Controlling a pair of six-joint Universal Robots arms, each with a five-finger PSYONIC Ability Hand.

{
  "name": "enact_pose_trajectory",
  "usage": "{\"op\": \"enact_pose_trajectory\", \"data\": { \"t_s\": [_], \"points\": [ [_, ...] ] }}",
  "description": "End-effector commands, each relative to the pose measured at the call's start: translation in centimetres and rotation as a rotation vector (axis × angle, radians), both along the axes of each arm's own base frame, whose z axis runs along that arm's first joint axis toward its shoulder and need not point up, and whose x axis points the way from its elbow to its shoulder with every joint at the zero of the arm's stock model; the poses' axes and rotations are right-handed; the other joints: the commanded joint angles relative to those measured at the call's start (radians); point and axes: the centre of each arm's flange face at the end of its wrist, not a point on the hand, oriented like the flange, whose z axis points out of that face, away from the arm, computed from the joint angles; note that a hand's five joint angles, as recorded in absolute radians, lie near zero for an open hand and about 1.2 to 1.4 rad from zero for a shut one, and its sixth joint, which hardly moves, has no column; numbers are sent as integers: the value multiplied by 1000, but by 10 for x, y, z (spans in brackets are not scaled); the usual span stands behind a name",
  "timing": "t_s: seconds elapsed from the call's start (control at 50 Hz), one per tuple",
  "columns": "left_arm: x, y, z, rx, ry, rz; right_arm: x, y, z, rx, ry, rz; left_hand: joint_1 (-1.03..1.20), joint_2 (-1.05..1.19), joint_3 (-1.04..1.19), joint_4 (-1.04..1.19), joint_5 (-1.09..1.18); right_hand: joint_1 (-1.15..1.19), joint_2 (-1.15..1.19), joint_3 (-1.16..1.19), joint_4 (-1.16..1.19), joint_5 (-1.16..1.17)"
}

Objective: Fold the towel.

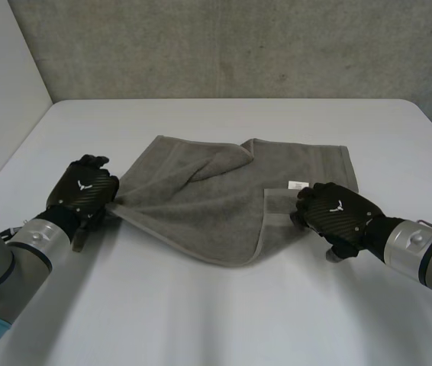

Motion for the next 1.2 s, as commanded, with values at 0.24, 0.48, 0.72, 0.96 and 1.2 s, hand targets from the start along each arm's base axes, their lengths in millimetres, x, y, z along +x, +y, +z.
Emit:
{"op": "enact_pose_trajectory", "data": {
  "t_s": [0.24,0.48,0.72,0.96,1.2],
  "points": [
    [-4,7,0,23,-3,-15,57,-35,-8,-80,4,141,88,44,-52,-59,46,-176,-185,-44,-76,-137],
    [-6,12,3,18,-2,-26,68,-42,-34,-21,132,213,88,44,-52,-59,46,-141,-150,-44,-76,-102],
    [-6,12,3,18,-2,-26,69,-43,-43,-61,215,224,88,44,-52,-59,46,116,107,-44,-76,156],
    [-5,11,8,3,0,-20,59,-26,-12,-71,185,211,88,44,-52,-59,46,614,605,-44,-76,653],
    [-4,10,8,3,0,-17,25,-5,-9,23,193,130,88,44,-52,-59,46,305,296,-44,-76,345]
  ]
}}
